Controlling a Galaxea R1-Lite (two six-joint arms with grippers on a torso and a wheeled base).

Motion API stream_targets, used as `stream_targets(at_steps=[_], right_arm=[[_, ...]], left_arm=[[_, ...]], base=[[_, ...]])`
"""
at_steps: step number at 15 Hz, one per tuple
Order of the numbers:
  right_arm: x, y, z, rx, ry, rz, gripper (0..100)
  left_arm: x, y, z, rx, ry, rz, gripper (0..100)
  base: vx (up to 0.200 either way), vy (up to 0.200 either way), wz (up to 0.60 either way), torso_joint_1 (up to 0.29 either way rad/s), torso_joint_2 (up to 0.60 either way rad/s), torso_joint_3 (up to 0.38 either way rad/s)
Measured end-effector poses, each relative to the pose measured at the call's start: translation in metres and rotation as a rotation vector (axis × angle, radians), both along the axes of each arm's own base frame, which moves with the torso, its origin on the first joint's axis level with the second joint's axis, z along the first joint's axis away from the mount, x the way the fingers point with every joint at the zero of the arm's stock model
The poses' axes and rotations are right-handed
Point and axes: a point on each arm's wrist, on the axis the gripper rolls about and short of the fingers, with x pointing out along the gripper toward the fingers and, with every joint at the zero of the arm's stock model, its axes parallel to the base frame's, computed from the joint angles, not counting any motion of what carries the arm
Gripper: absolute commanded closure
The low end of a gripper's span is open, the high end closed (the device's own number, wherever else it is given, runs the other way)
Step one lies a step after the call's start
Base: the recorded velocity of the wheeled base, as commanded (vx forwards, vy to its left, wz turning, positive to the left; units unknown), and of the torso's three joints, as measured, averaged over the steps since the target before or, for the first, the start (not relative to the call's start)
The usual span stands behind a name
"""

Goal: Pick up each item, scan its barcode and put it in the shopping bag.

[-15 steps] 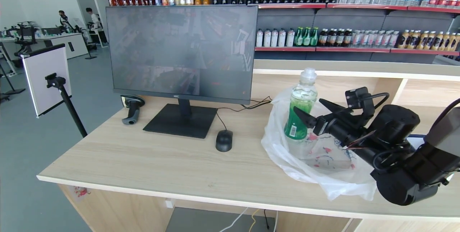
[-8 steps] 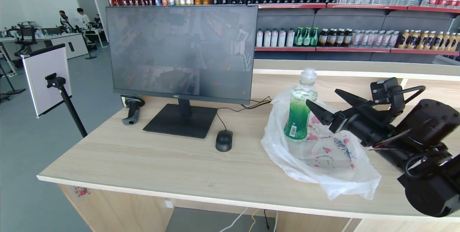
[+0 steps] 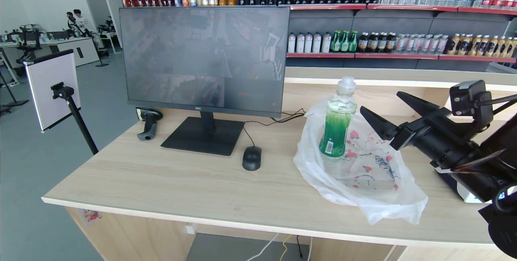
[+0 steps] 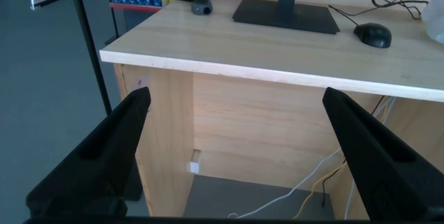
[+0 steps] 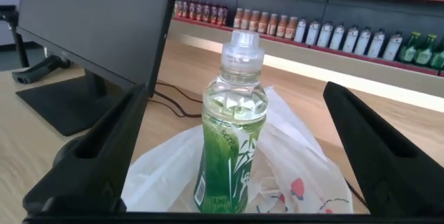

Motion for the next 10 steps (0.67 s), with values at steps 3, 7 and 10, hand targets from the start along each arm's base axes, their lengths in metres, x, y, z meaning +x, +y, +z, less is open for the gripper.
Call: stream_targets(at_steps=[3,7,10], right_arm=[[-0.009,-0.004,0.003,-0.007,-0.012,-0.012,0],[-0.015,-0.014,0.009,-0.005,-0.033,-0.045,0],[-0.016,-0.014,0.011,-0.001,-0.038,-0.045,0]], left_arm=[[0.0,0.0,0.0,-0.005,0.003,-0.002,0],[0.0,0.0,-0.001,-0.004,0.008,-0.003,0],[0.0,0.0,-0.001,-0.006,0.009,-0.004,0]], base=[[0.0,0.0,0.0,0.0,0.0,0.0],[0.0,0.0,0.0,0.0,0.0,0.0],[-0.2,0.0,0.0,0.007,0.0,0.004]])
